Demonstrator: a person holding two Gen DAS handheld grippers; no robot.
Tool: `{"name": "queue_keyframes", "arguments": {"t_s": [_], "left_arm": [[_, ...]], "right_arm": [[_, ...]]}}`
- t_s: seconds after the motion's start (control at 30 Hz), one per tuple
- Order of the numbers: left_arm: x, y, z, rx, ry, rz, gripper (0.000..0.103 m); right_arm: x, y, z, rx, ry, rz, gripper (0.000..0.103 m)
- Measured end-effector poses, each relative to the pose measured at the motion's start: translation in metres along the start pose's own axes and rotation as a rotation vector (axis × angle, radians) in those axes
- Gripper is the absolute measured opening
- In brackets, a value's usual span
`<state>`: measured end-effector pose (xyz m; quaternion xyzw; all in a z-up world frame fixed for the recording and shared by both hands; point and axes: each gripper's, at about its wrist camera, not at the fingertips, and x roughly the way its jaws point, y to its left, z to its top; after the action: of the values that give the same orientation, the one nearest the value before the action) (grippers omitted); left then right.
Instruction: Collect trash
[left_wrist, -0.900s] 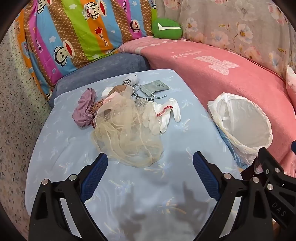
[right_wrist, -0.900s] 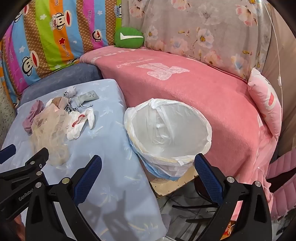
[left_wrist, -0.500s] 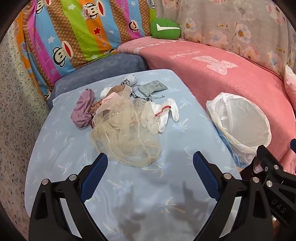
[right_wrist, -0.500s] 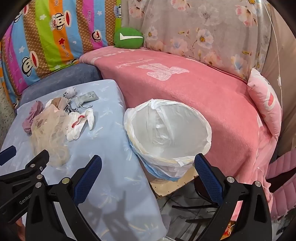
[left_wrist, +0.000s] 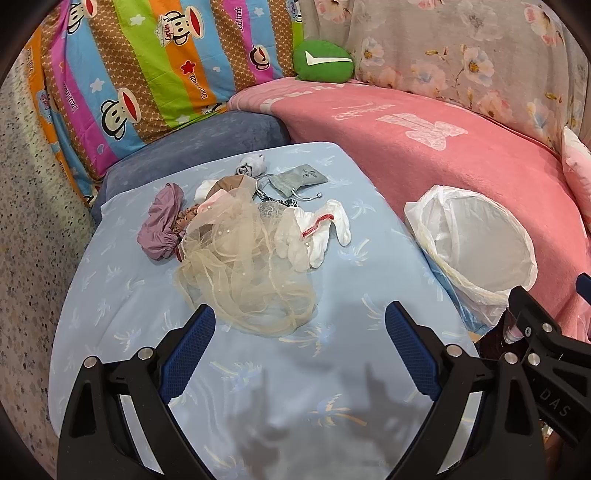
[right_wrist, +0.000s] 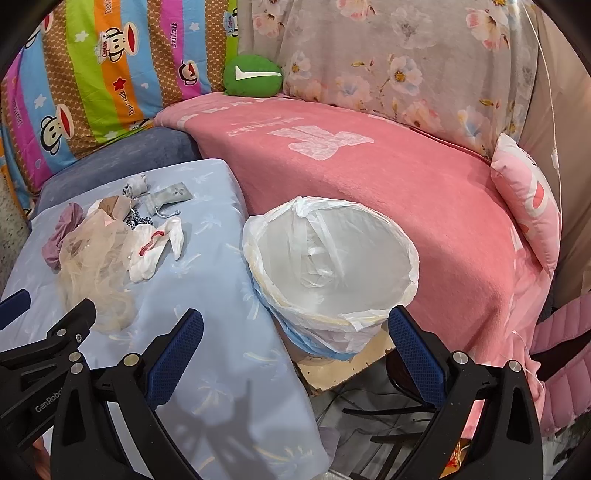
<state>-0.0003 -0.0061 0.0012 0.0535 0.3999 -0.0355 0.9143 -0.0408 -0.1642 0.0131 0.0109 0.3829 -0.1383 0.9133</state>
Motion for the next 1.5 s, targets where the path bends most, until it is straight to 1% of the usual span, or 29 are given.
{"name": "queue_keyframes", "arguments": {"t_s": [0.9, 1.5], "left_arm": [[-0.0006, -0.0016, -0.0003, 0.001, -0.009, 0.001, 0.089], [-0.0037, 0.0011, 0.0036, -0.001, -0.021, 0.003, 0.089]], "right_arm": [[-0.0017, -0.0029, 0.0013, 0.012, -0.004, -0.005, 0.097], [-0.0040, -0.0033, 0.0086, 0.009, -0.016, -0.004, 0.097]]}}
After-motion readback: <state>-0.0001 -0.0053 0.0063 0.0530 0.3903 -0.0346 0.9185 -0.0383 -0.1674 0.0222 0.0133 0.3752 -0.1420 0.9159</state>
